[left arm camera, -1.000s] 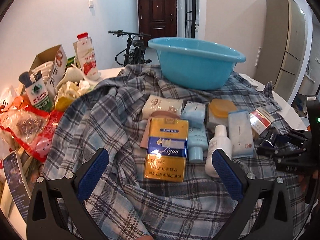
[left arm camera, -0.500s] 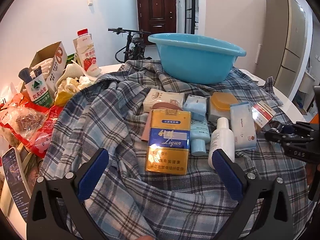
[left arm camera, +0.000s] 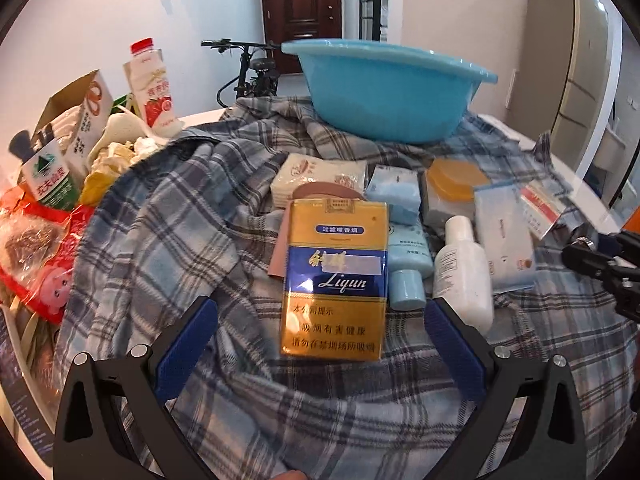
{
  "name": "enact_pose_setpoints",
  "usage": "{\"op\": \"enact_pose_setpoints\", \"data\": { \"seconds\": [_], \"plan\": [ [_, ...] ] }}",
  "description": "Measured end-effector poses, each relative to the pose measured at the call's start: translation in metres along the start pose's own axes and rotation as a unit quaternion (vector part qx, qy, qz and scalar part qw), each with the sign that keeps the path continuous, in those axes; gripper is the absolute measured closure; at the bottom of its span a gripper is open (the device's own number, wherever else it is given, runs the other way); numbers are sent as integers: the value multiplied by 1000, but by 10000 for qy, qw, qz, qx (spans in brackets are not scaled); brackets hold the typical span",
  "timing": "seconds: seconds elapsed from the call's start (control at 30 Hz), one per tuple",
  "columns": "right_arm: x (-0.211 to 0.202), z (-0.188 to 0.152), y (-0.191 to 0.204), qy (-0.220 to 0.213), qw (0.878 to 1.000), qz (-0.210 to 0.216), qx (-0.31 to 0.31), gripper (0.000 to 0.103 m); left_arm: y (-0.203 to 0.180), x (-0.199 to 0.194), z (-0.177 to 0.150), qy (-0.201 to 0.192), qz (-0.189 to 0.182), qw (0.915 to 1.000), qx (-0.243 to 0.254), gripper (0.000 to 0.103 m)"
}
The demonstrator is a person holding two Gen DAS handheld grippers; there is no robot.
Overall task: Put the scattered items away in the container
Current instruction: 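Grasp the black ZEESEA box with the right gripper while the left grasps the gold Ligun pack, then carry the ZEESEA box with the right gripper while the left carries the Ligun pack to the basin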
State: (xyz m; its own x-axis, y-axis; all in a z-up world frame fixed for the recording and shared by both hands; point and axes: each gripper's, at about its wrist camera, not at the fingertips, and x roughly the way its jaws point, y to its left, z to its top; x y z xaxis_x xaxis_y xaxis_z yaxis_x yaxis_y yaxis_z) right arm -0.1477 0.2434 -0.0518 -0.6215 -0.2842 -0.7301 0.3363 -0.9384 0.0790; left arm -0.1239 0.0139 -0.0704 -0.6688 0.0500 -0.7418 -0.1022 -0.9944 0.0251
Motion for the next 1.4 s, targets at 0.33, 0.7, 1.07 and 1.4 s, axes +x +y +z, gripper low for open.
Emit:
{"op": "enact_pose_setpoints", "data": {
  "seconds": [0.33, 0.7, 1.07, 1.4],
  "plan": [
    [0, -1, -1, -45, 9999, 61, 81, 59, 2, 20, 2, 199, -139, 9996, -152, 9],
    [0, 0, 7, -60, 10000, 52, 54, 59, -2, 13, 1, 121, -351, 9993, -87, 52],
    [-16, 9, 17, -272, 9996, 37, -66, 59, -3, -26, 19, -418, -153, 9990, -9, 51],
    [-41, 26, 29, -595, 9981, 26, -126, 59, -13, -59, 40, -827, -122, 9964, 170, 51]
  ]
}}
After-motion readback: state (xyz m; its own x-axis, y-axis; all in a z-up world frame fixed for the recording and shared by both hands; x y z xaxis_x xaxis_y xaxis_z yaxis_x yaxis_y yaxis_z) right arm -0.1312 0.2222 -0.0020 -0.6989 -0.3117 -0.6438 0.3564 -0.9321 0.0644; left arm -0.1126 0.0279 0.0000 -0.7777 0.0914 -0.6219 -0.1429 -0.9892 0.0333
